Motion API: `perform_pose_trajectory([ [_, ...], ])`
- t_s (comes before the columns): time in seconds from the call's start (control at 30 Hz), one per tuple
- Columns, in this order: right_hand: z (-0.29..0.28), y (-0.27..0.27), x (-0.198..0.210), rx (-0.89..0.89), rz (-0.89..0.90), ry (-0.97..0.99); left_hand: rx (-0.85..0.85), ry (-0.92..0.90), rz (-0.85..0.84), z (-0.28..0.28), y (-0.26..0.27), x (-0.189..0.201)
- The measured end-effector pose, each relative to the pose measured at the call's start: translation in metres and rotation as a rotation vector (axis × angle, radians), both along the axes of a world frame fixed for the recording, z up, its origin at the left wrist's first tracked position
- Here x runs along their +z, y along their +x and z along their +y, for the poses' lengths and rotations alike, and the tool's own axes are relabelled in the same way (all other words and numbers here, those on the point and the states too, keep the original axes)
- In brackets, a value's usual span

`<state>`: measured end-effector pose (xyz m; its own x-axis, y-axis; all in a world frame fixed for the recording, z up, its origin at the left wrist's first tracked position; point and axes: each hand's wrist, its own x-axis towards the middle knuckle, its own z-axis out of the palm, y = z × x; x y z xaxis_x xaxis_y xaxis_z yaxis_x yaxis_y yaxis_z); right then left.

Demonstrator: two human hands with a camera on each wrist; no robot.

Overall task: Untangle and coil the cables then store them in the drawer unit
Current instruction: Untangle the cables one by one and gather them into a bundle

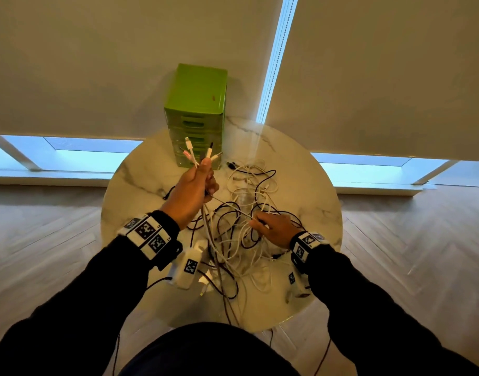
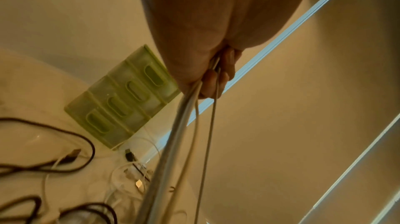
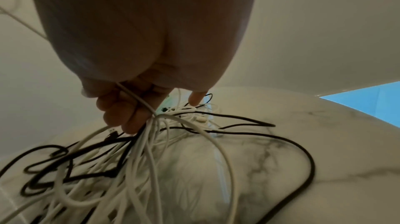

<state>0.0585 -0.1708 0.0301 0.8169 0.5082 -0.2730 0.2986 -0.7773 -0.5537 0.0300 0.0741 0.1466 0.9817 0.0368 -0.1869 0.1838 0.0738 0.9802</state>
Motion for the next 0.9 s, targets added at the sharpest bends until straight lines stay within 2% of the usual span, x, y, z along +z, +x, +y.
perform_pose_trajectory([
  [0.13, -0.02, 0.013, -0.004, -0.001, 0.029, 0.003, 0.069, 0.035, -0.05, 0.022, 0.004, 0.017],
  [0.23, -0.023, 0.016, 0.008, 0.004, 0.04, 0.025, 0.151, 0.11, -0.091, 0.032, 0.005, 0.026],
  [0.3, -0.019, 0.02, 0.016, -0.049, -0.022, -0.007, 0.171, 0.163, -0.115, 0.028, 0.002, 0.026],
  [0.37, -0.007, 0.022, 0.025, -0.147, -0.119, 0.024, 0.129, 0.198, -0.11, 0.017, -0.001, 0.019],
  [0.47, 0.019, 0.021, 0.042, -0.234, -0.151, 0.238, -0.006, 0.31, -0.072, -0.004, -0.006, -0.005],
  [0.57, 0.043, 0.011, 0.07, -0.175, -0.232, 0.363, -0.042, 0.313, 0.009, -0.019, -0.007, -0.02],
  [0.67, 0.056, 0.002, 0.08, -0.055, -0.322, 0.336, -0.032, 0.225, 0.103, -0.03, -0.002, -0.017],
  [0.77, 0.058, -0.006, 0.079, 0.058, -0.229, 0.387, -0.062, 0.125, 0.086, -0.037, -0.001, -0.011],
  [0.9, 0.049, -0.005, 0.067, 0.09, -0.144, 0.422, -0.063, 0.243, 0.005, -0.037, -0.006, -0.008],
])
